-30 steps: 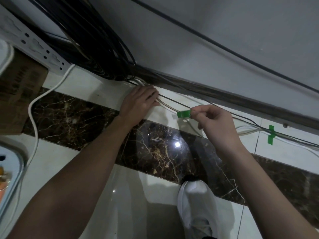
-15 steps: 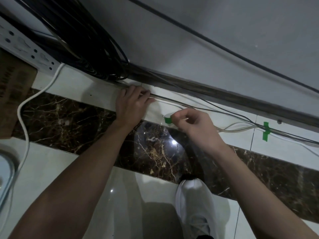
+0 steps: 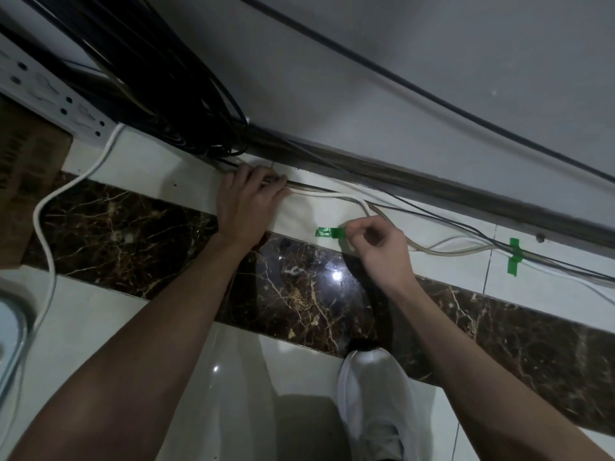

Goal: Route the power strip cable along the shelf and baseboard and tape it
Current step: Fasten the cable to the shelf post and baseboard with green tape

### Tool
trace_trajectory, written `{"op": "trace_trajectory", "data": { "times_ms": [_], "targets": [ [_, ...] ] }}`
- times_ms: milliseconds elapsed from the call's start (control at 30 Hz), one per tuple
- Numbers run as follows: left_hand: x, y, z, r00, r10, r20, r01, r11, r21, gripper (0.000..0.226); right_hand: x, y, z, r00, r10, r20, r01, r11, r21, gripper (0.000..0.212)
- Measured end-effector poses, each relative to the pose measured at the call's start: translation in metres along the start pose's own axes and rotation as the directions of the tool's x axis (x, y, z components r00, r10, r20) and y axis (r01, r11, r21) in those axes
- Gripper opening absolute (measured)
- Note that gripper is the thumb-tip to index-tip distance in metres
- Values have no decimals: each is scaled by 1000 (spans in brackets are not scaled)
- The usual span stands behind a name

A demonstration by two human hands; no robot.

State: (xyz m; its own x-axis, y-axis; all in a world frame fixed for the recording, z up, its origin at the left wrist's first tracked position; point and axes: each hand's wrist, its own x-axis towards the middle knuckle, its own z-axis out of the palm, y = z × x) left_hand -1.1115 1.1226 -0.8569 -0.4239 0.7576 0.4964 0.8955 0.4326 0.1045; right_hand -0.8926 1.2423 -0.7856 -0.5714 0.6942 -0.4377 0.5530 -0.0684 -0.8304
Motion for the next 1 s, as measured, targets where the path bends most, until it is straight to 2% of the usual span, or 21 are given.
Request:
{"op": "trace_trajectory", "data": {
  "times_ms": [167, 300, 467, 567, 633, 700, 767, 900, 1000],
  "targets": [
    [-3, -6, -5, 996, 81, 39, -81, 996, 22, 16, 13, -2, 0, 997, -72, -23, 71, 997, -37, 9],
    [-7, -6, -6, 996, 73, 41, -74, 997, 19, 16, 21, -3, -4, 998, -61, -20, 61, 998, -27, 16],
    [-10, -12, -2, 993, 35, 109, -33, 999, -16, 34, 15, -19, -8, 997, -21, 76, 20, 1000, 20, 18],
    [-6, -12, -2, 992, 1, 126, 5, 999, -49, 37, 10, -28, -9, 991, -8, 135, 20, 996, -89, 19],
    [-6, -12, -2, 993, -11, 115, 19, 997, -69, 37, 12, -28, -9, 998, -21, 53, 29, 989, -143, 21],
    [-7, -12, -1, 995, -14, 99, 23, 996, -84, 37, 11, -27, -11, 998, 32, -61, -40, 991, -125, 17],
    [-8, -12, 0, 996, -19, 88, 27, 995, -91, 37, 8, -20, -13, 986, 66, -153, -93, 980, -176, 15],
    [-10, -11, -1, 997, -33, 76, 41, 994, -99, 33, 6, -10, -11, 979, 161, -127, -186, 957, -221, 18],
    [-10, -10, -2, 997, -34, 75, 41, 994, -99, 32, 5, -4, -12, 973, 149, -179, -206, 906, -370, 18]
  ]
}}
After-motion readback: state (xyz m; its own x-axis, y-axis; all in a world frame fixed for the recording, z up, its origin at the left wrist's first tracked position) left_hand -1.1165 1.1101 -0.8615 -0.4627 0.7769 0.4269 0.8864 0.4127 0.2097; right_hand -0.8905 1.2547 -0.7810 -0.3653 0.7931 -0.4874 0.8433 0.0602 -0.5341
